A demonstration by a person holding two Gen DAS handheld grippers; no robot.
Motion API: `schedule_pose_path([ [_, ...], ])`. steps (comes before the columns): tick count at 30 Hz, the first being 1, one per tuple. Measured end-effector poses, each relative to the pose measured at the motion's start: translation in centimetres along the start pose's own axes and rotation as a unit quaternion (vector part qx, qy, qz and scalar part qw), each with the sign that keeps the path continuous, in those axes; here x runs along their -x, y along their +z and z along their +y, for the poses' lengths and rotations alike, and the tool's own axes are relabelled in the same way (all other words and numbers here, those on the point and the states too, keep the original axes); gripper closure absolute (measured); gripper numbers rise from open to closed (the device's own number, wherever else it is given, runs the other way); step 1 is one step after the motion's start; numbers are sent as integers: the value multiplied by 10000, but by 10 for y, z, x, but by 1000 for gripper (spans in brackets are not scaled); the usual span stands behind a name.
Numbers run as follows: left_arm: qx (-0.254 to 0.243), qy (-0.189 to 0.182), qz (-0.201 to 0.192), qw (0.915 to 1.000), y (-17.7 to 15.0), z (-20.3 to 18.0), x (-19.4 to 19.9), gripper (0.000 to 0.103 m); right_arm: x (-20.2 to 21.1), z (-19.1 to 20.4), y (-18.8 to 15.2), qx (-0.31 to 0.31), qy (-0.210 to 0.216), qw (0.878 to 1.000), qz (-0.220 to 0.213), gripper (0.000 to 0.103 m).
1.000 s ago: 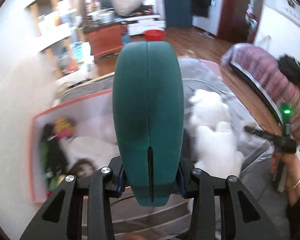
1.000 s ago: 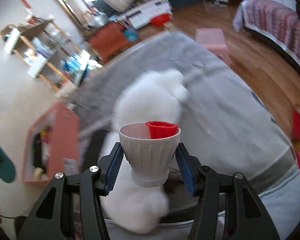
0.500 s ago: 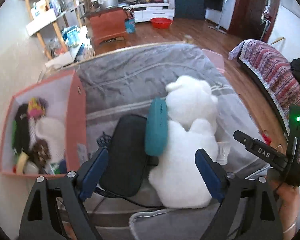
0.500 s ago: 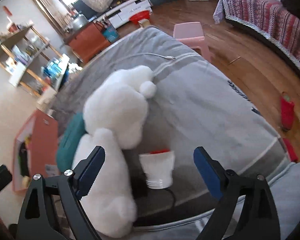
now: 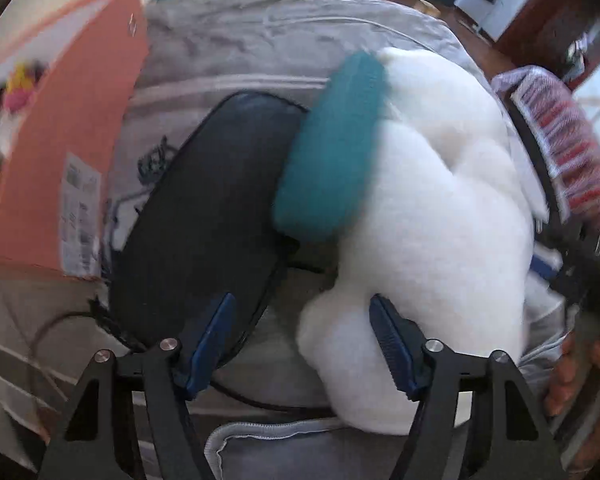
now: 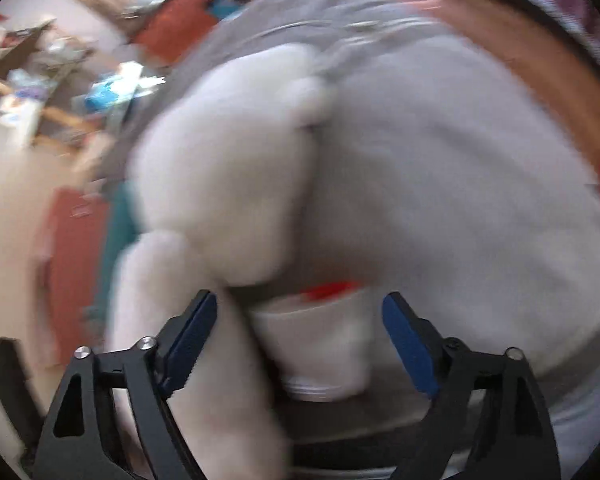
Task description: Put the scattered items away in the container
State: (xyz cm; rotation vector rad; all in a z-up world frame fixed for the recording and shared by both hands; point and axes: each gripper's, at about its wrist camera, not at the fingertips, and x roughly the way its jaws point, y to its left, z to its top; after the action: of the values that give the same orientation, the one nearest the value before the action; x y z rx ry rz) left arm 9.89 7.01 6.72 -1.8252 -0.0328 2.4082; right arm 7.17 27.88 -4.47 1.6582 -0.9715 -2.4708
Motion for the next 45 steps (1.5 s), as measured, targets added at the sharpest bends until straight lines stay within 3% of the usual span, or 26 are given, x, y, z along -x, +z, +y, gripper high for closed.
schedule_pose_path([
  [2, 3, -160, 5, 9999, -6, -7, 2, 48, -1, 2, 4, -39, 194, 9998, -63, 21],
  [5, -267, -238, 126, 9993, -13, -21, -5, 50, -10, 0, 9, -178, 529, 9984, -5, 25],
  [6, -385, -255, 160, 9988, -12, -24, -9, 61, -13, 3, 9, -67, 451, 9989, 47, 32],
  [7, -421, -439, 184, 9980, -11, -25, -11, 90, -15, 7, 9, 48, 378, 9993, 52, 38],
  [8, -415, -613, 223, 9970, -10, -26, -10, 103, -13, 14, 8, 171, 327, 9993, 23, 51],
  [10, -557, -490, 186, 9971, -10, -35, 1, 103, -4, 26, 5, 394, 341, 9986, -28, 69],
  [11, -678, -454, 122, 9966, -10, -41, 9, 103, 2, 32, 1, 438, 456, 9980, -38, 91],
  [12, -777, -361, 78, 9963, -12, -47, 17, 103, 6, 36, -3, 382, 650, 9971, -32, 95],
  [17, -605, -360, -11, 9975, -15, -37, 49, 103, 45, 60, -18, 307, 993, 9941, -324, 95],
  [22, -355, -403, -581, 9969, -17, -16, 113, 103, 96, 106, -27, 558, 1445, 9855, -690, 94],
  [27, 55, -387, -1386, 9896, -4, 35, 194, 103, 153, 202, -25, 1284, 1844, 9669, -1210, 94],
  [30, 369, -97, -1876, 9815, 4, 88, 235, 103, 168, 279, -27, 1821, 2079, 9517, -1335, 94],
  [33, 799, 425, -2191, 9715, 12, 158, 264, 103, 161, 358, -31, 2270, 2232, 9391, -1290, 94],
  [35, 1014, 832, -2206, 9665, 19, 201, 271, 103, 149, 404, -34, 2463, 2129, 9363, -1319, 90],
  [37, 1271, 1153, -2152, 9614, 22, 244, 275, 99, 137, 439, -39, 2662, 1846, 9358, -1389, 78],
  [38, 1412, 1213, -2148, 9588, 21, 262, 277, 95, 130, 450, -42, 2746, 1696, 9356, -1430, 57],
  [39, 1559, 1241, -2167, 9557, 19, 279, 279, 78, 125, 459, -46, 2819, 1557, 9349, -1491, 22],
  [40, 1652, 1259, -2198, 9532, 17, 291, 281, 48, 122, 463, -50, 2872, 1468, 9334, -1574, 12],
  [42, 1742, 1280, -2346, 9477, 11, 304, 286, 19, 117, 460, -57, 2996, 1259, 9307, -1681, 8],
  [45, 1651, 1075, -2422, 9500, 7, 297, 283, 18, 107, 437, -57, 2986, 952, 9363, -1583, 2],
])
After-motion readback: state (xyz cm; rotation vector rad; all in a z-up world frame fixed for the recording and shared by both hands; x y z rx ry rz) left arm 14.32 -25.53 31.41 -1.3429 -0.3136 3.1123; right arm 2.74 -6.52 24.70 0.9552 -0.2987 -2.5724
